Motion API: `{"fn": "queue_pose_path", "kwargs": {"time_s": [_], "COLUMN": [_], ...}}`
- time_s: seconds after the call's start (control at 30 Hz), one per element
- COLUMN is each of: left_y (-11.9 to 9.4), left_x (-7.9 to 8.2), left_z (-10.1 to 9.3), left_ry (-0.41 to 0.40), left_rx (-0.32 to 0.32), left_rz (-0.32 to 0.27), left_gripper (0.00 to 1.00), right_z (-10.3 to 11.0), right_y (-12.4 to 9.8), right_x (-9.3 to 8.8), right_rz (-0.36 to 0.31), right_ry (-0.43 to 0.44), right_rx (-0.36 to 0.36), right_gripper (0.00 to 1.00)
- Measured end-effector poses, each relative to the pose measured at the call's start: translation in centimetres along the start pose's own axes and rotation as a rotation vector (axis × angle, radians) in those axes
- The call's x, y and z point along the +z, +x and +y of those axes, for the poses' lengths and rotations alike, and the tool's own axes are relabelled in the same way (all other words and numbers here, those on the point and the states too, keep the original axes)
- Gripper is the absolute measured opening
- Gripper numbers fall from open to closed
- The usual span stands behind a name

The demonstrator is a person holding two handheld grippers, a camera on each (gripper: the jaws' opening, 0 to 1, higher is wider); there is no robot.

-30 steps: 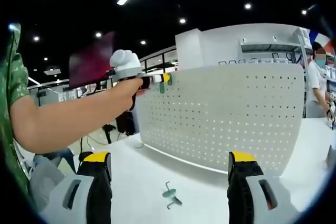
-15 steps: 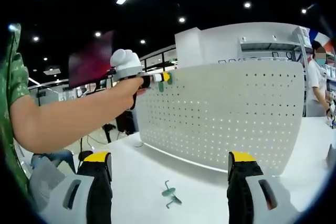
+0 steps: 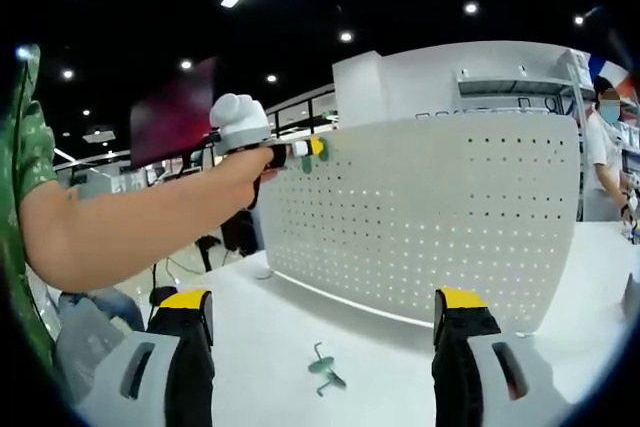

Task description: Insert the hook assembly into the mounting plate slot until the hook locks in place.

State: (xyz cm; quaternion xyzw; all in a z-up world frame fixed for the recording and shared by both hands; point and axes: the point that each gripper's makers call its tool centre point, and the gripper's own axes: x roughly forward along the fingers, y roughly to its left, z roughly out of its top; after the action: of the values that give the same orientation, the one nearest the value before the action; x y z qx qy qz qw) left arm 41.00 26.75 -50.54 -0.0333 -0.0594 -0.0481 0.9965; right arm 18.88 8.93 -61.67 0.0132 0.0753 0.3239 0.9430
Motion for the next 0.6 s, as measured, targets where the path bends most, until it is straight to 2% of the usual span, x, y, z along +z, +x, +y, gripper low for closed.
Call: {"fn": "queue_pose_path", "kwargs": {"time_s": [0.6], "left_y": [0.02], "left_x": [-0.66], "left_z": [0.17], "left_ry": [0.003], "left_rx": [0.005], "left_rz": [0.004], "left_gripper": [0.03], "right_z": [-0.12], "right_y": [-0.03], "right_x": [-0.13], "right_rz": [0.006], "right_ry": [-0.002], "right_rx": [0.001], "right_gripper": [0.93]}}
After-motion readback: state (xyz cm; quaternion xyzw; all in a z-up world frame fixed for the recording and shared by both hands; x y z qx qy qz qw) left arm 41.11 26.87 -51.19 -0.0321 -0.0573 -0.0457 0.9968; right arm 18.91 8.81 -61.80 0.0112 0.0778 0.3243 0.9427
